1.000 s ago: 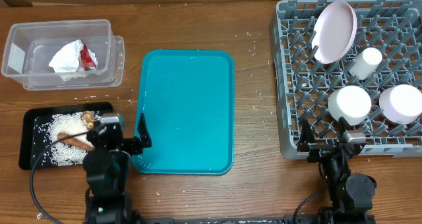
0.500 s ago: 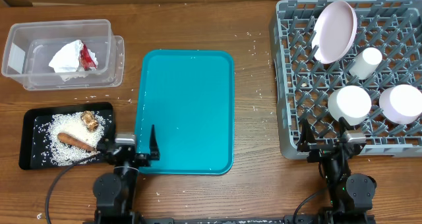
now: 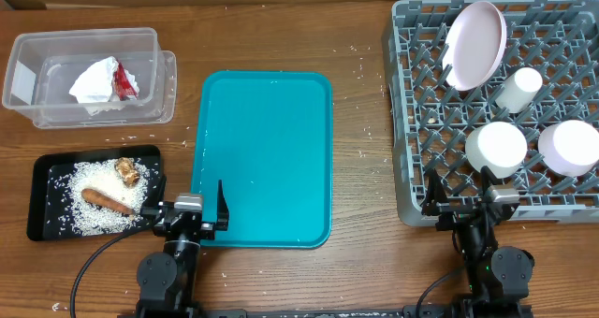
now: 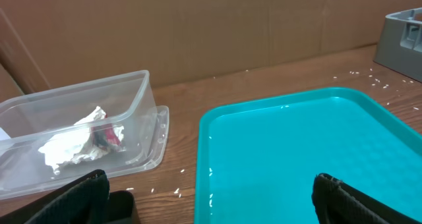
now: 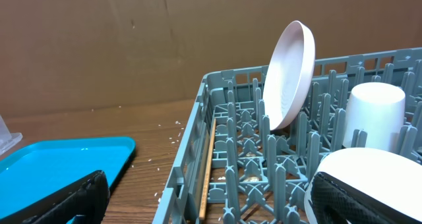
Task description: Sort waste into correct bins and load items into the dishwasher
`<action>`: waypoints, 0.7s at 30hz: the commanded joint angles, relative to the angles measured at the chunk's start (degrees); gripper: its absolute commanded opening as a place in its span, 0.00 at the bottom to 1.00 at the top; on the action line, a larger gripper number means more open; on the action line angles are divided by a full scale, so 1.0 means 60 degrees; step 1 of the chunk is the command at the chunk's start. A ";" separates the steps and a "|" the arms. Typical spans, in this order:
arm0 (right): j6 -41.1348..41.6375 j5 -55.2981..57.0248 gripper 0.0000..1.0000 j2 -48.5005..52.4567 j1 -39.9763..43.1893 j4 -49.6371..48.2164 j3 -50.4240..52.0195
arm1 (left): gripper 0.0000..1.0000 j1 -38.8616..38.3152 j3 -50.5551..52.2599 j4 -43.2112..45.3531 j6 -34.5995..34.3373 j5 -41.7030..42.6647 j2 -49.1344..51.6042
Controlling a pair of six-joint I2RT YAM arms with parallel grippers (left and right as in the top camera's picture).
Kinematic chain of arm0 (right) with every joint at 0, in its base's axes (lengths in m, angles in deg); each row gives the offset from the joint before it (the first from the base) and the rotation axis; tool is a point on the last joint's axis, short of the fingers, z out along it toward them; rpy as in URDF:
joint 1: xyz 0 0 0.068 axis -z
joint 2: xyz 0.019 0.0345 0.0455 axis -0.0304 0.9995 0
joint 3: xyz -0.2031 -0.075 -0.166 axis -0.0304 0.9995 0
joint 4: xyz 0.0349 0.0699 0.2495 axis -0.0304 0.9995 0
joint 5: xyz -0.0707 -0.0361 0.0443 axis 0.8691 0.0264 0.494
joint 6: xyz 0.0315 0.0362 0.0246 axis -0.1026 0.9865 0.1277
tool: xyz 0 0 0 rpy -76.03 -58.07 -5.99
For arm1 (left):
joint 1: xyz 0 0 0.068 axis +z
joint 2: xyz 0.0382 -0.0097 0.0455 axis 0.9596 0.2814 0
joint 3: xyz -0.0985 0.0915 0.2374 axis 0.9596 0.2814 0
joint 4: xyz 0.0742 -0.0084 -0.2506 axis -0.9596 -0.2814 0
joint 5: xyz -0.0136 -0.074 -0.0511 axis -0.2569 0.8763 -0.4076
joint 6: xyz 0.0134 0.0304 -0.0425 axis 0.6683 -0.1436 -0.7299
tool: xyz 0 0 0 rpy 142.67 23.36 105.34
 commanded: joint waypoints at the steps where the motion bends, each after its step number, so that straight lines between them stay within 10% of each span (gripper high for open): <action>1: 0.0000 0.0127 1.00 -0.0084 -0.0066 -0.0058 0.0098 | 1.00 0.0000 0.0040 0.0025 0.0109 -0.0124 -0.0015; 8: 0.0000 0.0127 1.00 -0.0084 -0.0066 -0.0058 0.0098 | 1.00 0.0004 0.0040 0.0109 -0.2594 -0.0954 0.0557; 21: 0.0000 0.0127 1.00 -0.0084 -0.0066 -0.0058 0.0098 | 1.00 0.0801 0.0040 0.0091 -0.3723 -0.0871 0.0142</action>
